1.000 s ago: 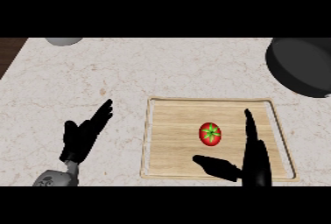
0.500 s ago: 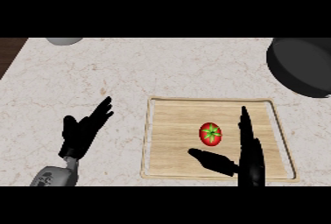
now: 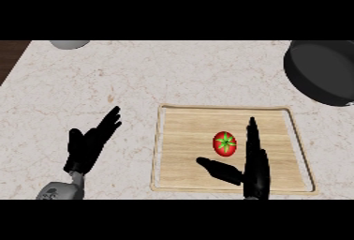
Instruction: Pick the tomato from the tray and place it in the pot
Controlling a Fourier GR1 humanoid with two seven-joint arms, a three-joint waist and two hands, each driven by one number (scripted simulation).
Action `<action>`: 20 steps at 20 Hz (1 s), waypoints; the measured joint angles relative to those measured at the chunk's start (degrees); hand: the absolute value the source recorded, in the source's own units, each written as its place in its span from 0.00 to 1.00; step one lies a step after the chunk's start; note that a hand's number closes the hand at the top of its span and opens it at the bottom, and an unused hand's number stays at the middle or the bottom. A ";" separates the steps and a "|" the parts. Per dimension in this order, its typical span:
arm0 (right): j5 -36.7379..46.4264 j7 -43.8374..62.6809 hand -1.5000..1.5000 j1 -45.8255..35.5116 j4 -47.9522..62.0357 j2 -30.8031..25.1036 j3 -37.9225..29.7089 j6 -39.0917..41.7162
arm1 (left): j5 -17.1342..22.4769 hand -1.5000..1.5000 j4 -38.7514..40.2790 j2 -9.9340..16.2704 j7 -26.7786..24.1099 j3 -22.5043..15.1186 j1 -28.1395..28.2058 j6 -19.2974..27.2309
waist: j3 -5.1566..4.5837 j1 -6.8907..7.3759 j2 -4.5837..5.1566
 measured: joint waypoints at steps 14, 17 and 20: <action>-7.25 -19.94 1.00 -1.46 8.88 -0.67 1.88 -2.30 | -0.52 0.50 0.76 -0.82 1.32 1.07 -1.11 -0.72 | -0.89 -0.14 -0.71; -11.41 -23.89 1.00 -0.45 7.86 -2.68 -0.69 -0.04 | -0.63 0.50 1.09 -0.92 -0.02 1.38 -0.74 -0.94 | -0.53 -0.09 -0.58; -16.77 -25.70 1.00 1.17 6.39 -10.72 -9.00 5.93 | -0.46 0.50 0.78 -0.28 -0.20 2.13 -0.05 -0.86 | -0.14 -1.09 -0.31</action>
